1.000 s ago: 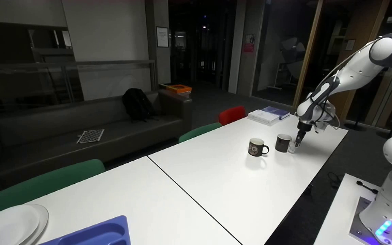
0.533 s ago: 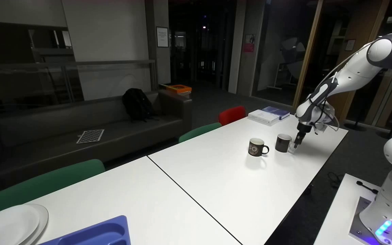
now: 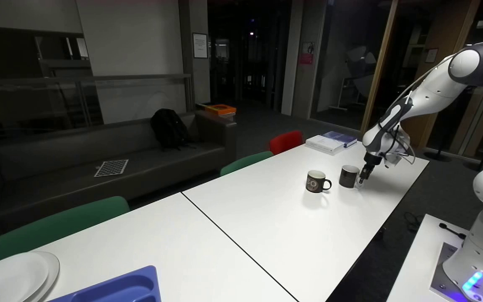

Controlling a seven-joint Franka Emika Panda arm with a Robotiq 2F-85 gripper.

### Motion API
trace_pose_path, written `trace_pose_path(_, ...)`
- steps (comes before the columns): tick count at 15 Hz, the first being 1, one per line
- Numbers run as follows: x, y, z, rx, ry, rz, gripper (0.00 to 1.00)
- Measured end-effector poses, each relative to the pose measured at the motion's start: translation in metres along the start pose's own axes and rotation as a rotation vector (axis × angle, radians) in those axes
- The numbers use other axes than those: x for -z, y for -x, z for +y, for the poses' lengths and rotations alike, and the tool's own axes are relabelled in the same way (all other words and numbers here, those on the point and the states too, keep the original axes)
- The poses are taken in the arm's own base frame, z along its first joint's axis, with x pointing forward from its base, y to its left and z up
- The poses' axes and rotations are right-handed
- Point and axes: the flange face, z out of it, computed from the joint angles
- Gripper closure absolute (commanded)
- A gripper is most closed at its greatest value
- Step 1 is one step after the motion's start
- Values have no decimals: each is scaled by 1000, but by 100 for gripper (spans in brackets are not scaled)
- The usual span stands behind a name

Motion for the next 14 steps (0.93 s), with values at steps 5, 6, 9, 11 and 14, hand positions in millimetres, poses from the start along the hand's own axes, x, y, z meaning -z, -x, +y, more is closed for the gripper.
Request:
trace_pose_path(5,-2,0,0,0,3,2,92)
trace_pose_path(6,-2,0,0,0,3,2,100)
trace_pose_path(9,-2,0,0,-1,4,3,95)
trace_pose_path(11,-2,0,0,-1,4,3,95)
trace_pose_path(14,-2,0,0,-1,3,3,95)
